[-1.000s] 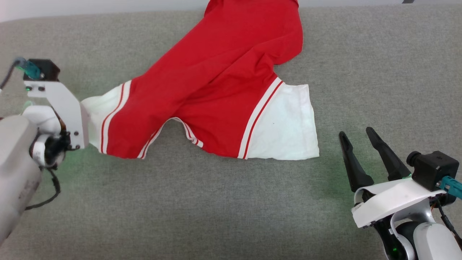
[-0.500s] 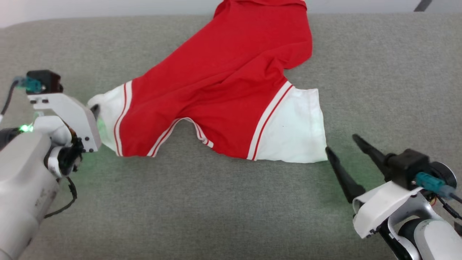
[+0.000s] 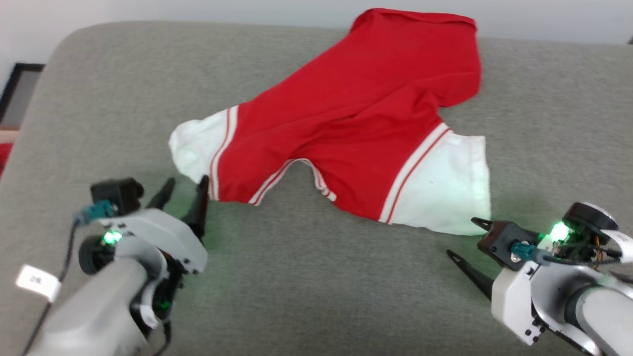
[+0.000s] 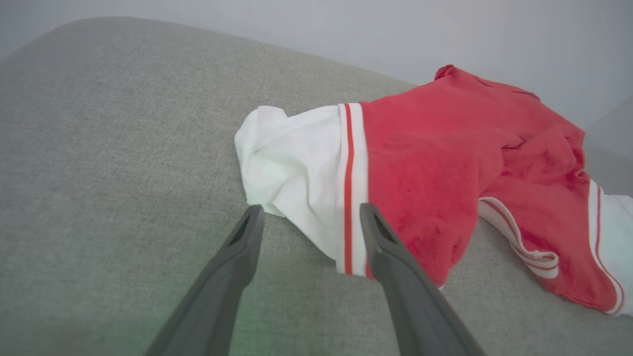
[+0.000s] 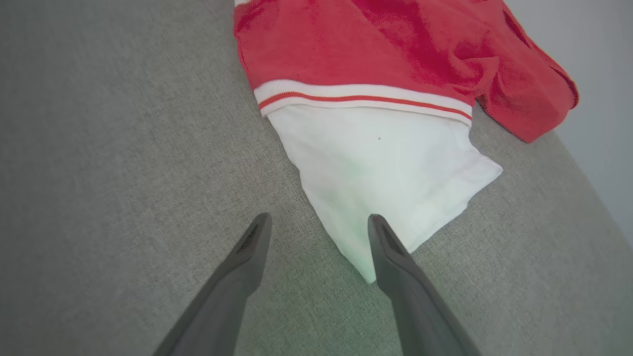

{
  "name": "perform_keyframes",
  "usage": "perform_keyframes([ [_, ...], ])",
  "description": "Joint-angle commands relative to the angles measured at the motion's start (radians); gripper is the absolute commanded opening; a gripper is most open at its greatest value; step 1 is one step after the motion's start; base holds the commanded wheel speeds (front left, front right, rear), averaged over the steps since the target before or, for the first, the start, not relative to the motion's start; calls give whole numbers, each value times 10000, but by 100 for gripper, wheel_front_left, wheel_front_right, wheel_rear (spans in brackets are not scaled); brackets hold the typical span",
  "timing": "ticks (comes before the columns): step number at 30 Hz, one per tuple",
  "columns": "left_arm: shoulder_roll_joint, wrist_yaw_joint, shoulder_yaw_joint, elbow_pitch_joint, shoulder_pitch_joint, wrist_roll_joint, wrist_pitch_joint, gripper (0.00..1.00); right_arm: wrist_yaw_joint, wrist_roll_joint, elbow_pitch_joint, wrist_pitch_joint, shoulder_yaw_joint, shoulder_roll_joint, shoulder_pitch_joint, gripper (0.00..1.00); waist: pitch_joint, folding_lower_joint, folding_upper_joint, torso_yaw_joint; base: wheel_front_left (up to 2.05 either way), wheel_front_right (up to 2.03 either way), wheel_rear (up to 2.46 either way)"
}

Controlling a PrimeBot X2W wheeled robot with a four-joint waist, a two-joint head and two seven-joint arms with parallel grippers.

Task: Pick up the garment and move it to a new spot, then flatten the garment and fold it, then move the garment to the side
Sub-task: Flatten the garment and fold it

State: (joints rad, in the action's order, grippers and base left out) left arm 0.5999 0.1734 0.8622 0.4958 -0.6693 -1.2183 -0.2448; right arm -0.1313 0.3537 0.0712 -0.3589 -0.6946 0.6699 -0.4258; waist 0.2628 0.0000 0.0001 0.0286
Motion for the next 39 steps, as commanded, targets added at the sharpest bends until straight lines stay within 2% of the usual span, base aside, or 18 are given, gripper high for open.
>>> perform_keyframes([
  [1, -68, 282, -152, -453, 392, 212, -120, 100, 10, 178, -178, -139, -554, 219, -492, 100, -2, 0, -1, 486, 0, 0, 0],
  [7, -405, 1168, -1107, -2092, 1548, 1231, -203, 100, 10, 194, -1262, -358, -2104, 921, -1991, 100, 82, 0, -1, 1170, 0, 0, 0],
  [12, -584, 1368, -1895, -2975, 2394, 1917, -190, 100, 10, 387, -2113, -418, -2895, 1032, -2619, 100, 169, 0, -1, 1399, 0, 0, 0],
  [13, -610, 1373, -2003, -3076, 2515, 2005, -191, 100, 10, 435, -2269, -474, -3061, 1027, -2709, 51, 179, 0, -1, 1405, 0, 0, 0],
  [14, -627, 1390, -2095, -3155, 2617, 2067, -191, 100, 10, 445, -2405, -519, -3222, 1024, -2782, 20, 187, 0, -1, 1397, 0, 0, 0],
  [15, -624, 1401, -2187, -3220, 2703, 2124, -192, 100, 10, 587, -2551, -553, -3346, 987, -2846, 0, 197, 0, -1, 1374, 0, 0, 0],
  [21, -519, 1437, -2682, -3524, 3044, 2382, -193, 100, 13, 1100, -3057, -599, -3501, 1178, -2989, 0, 216, 0, -1, 1022, 0, 0, 0],
  [26, -353, 1556, -2994, -3876, 3260, 2550, -194, 100, 10, 1362, -2831, -677, -2893, 1857, -2278, 0, 266, 0, -1, 644, 0, 0, 0],
  [30, -146, 1706, -3091, -4277, 3437, 2698, -194, 100, 10, 1456, -2472, -852, -2083, 2498, -1271, 0, 317, 0, -1, 369, 0, 0, 0],
  [34, 154, 1884, -3030, -4747, 3541, 2873, -67, 100, 10, 1201, -2090, -1010, -753, 2955, -223, 0, 367, 0, -1, 160, 0, 0, 0],
  [38, 618, 1982, -2920, -5295, 3682, 3102, 184, 100, 10, 883, -1640, -941, 818, 2662, 752, 0, 363, 0, -1, -88, 0, 0, 0],
  [39, 742, 2036, -2888, -5430, 3692, 3157, 268, 100, 10, 784, -1525, -752, 1304, 2465, 939, 28, 357, 0, -1, -141, 0, 0, 0],
])
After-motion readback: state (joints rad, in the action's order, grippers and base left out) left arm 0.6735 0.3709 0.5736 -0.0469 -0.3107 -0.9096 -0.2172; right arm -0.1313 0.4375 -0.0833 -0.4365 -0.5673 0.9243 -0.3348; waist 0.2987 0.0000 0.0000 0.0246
